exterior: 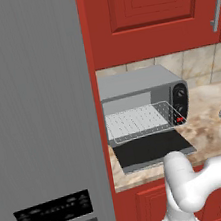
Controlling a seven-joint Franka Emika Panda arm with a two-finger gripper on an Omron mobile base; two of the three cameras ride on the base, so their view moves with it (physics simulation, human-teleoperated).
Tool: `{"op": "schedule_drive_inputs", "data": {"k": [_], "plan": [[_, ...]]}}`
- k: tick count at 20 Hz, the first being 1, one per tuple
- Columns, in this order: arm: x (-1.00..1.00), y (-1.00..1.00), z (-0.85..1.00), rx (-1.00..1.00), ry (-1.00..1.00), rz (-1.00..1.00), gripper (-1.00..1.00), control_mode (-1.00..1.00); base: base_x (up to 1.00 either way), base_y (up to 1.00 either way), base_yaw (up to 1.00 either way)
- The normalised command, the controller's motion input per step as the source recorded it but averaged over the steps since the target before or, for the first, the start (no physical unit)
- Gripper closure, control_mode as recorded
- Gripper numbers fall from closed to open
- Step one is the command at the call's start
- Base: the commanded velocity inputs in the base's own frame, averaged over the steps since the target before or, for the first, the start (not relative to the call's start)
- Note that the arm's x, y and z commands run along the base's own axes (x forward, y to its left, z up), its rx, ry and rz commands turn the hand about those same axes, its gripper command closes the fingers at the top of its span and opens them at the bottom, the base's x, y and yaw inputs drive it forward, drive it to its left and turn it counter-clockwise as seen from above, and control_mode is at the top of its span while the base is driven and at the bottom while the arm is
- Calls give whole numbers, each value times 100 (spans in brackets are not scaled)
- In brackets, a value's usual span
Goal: Pull the toaster oven rack outwards. Pick up the baguette from the plate and place it on the toaster oven rack. Close the toaster oven door fully and set the temperature to the lowest setting.
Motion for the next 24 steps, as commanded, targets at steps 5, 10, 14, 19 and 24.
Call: {"op": "schedule_drive_inputs", "data": {"k": [5, 10, 14, 19, 24], "plan": [[0, 1, -39, 0, 0, -4, -100, -100, 0, 0, 0], [-3, 38, -35, -2, -9, -10, 100, -100, 0, 0, 0], [-7, 67, -37, -8, -14, -15, 100, -100, 0, 0, 0], [-13, 37, -35, -3, -15, -14, 100, -100, 0, 0, 0], [-19, 7, 0, 0, -15, -19, 100, -100, 0, 0, 0]]}}
